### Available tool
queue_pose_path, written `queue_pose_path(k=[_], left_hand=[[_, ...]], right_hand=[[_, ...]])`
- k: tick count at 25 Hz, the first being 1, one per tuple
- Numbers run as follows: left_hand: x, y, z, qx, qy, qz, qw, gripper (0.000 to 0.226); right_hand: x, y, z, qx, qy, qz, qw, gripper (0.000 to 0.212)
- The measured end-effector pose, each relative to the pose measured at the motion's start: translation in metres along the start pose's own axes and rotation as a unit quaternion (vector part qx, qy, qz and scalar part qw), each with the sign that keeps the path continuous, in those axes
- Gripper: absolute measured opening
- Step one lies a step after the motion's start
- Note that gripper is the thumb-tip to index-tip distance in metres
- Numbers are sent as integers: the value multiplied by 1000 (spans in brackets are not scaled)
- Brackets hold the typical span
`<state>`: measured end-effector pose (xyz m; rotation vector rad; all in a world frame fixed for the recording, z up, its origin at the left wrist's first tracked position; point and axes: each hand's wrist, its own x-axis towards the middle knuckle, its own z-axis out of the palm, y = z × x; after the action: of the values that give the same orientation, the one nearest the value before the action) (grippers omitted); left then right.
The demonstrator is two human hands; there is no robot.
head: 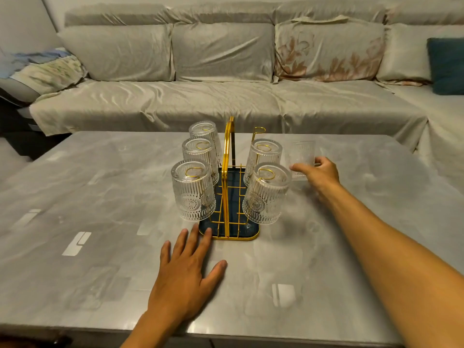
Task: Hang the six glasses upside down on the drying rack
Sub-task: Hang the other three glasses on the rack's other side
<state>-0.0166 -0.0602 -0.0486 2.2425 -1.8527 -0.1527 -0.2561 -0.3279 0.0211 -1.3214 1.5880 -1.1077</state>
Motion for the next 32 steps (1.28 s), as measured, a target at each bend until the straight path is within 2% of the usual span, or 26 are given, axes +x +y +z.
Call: queue_pose_path(k=[2, 6, 10, 12, 20, 25, 32], left_hand=[[0, 1, 0, -1, -2, -2, 1000, 73], [0, 2, -2, -6, -13, -1, 1000, 75], [1, 5, -5, -10, -26, -10, 1000, 78], [1, 6, -7, -7, -34, -10, 999, 79], [2, 5, -7, -6, -29, -7, 1000, 74], [5, 3, -4, -2, -23, -4, 1000, 72], [7, 2, -1, 7, -29, -4, 1000, 71]], right_hand=[[-4, -18, -15, 52, 26, -16, 998, 56], [-3, -95, -46, 96, 58, -117, 987, 71], [-8, -173, -36, -49, 67, -247, 965, 75], [-11, -190, -20, -113, 52, -279, 952, 71], [-16, -168, 45, -232, -21, -277, 932, 52], [-10, -154, 61, -215, -52, -225, 949, 50], [-6, -142, 73, -226, -70, -202, 950, 54]])
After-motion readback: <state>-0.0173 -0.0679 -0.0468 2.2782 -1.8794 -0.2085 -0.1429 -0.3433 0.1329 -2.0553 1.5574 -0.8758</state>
